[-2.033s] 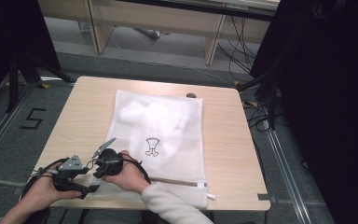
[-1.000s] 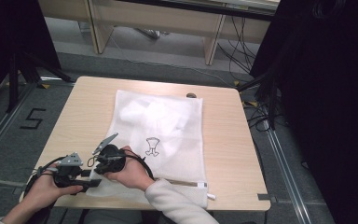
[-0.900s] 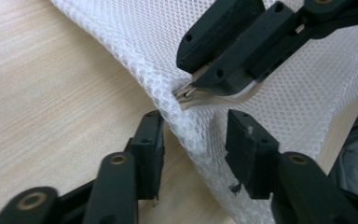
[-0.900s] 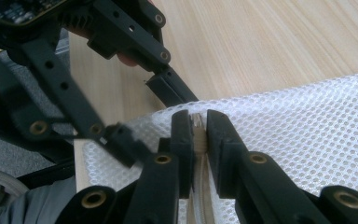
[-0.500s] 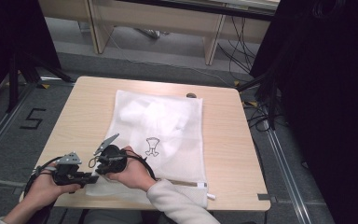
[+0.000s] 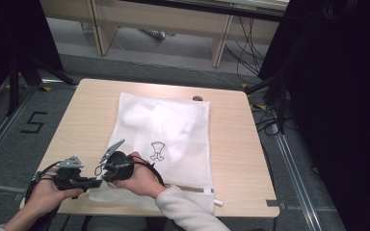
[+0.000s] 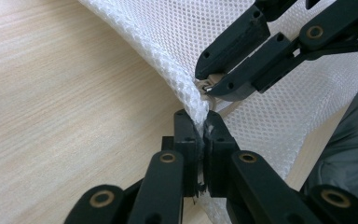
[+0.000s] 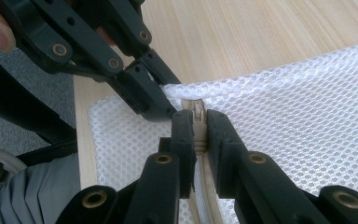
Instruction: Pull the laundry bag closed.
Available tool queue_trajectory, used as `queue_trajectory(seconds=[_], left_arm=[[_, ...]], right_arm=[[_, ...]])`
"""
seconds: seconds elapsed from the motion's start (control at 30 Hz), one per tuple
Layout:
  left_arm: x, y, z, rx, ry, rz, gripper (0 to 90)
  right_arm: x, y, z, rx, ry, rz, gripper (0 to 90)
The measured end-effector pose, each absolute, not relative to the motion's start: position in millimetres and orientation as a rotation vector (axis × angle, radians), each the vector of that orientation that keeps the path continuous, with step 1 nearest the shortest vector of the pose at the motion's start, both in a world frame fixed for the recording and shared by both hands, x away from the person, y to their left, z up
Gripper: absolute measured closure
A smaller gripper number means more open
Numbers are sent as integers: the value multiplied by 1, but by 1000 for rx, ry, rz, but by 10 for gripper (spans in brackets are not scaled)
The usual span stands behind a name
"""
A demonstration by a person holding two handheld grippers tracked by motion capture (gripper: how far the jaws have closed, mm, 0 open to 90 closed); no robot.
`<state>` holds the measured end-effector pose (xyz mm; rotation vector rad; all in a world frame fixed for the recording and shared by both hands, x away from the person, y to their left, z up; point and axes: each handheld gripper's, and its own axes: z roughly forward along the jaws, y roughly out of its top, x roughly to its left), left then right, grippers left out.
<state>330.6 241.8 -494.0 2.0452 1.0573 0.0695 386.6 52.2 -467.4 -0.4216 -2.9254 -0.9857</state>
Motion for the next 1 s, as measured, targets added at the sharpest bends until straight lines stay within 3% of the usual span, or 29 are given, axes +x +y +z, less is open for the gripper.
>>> queue_trajectory(seconds=[1.0], left_arm=[[331,243,-493,2033,1041,91,853]], right_arm=[[382,43,-475,-448,-2942,-892,823]])
